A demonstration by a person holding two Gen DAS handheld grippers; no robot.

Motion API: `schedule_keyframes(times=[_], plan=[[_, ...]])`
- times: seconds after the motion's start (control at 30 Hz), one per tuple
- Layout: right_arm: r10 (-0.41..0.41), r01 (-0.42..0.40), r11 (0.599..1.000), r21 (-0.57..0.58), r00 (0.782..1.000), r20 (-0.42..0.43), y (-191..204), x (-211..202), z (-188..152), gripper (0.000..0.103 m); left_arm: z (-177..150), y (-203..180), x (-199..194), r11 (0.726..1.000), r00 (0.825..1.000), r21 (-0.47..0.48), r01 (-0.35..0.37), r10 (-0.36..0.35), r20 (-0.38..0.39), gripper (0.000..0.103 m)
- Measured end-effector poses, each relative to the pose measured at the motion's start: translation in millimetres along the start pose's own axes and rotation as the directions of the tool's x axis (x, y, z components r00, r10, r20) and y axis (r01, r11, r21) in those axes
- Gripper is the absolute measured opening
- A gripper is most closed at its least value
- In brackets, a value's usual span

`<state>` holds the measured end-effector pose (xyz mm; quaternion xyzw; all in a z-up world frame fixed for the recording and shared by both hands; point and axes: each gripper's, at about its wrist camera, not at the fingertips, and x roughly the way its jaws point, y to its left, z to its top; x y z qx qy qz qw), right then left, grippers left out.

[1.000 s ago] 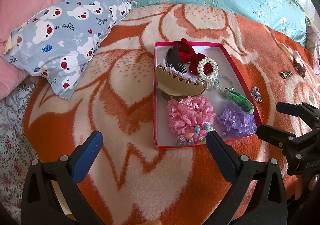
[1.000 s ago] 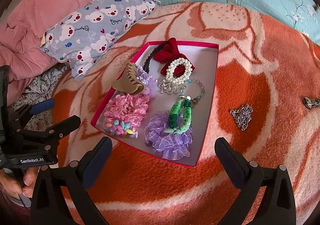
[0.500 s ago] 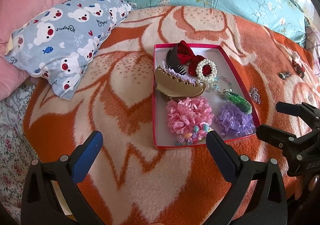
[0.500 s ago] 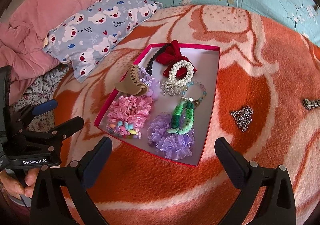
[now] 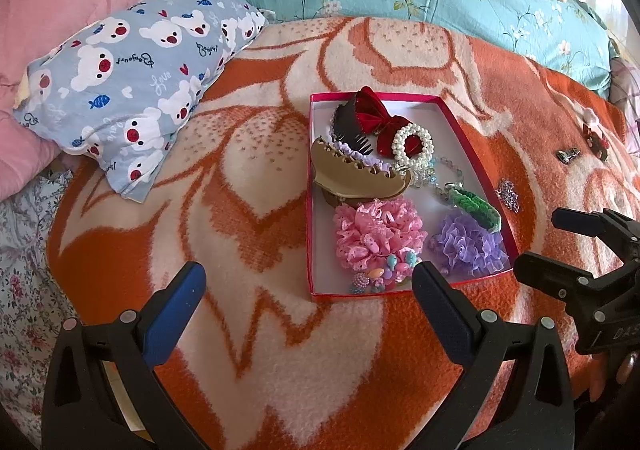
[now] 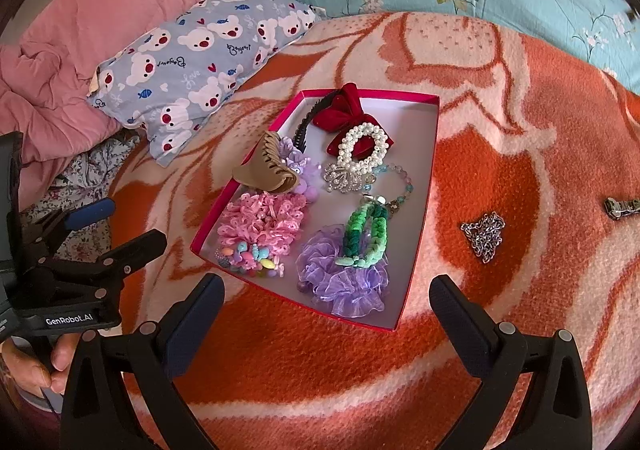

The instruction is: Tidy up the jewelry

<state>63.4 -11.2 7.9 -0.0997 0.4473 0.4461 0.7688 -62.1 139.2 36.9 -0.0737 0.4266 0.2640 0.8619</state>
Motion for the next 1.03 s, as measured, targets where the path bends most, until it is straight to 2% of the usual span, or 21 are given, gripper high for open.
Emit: schedule_keyframes(times=[0.77, 1.03], plan=[[-0.001, 0.001, 1.000, 0.009, 1.000, 0.000, -4.5, -2.8, -1.9, 0.103, 0.3, -0.7, 0.4, 1.000, 1.000, -0.006, 0.008, -0.008, -0.003, 0.103], [0.004, -0.004, 1.000, 0.023, 1.000, 0.009, -7.1, 0.3, -2.3, 0.103, 0.6, -9.4, 4.5, 1.000, 1.000, -0.002, 0.030, -0.030, -0.008, 0.103]])
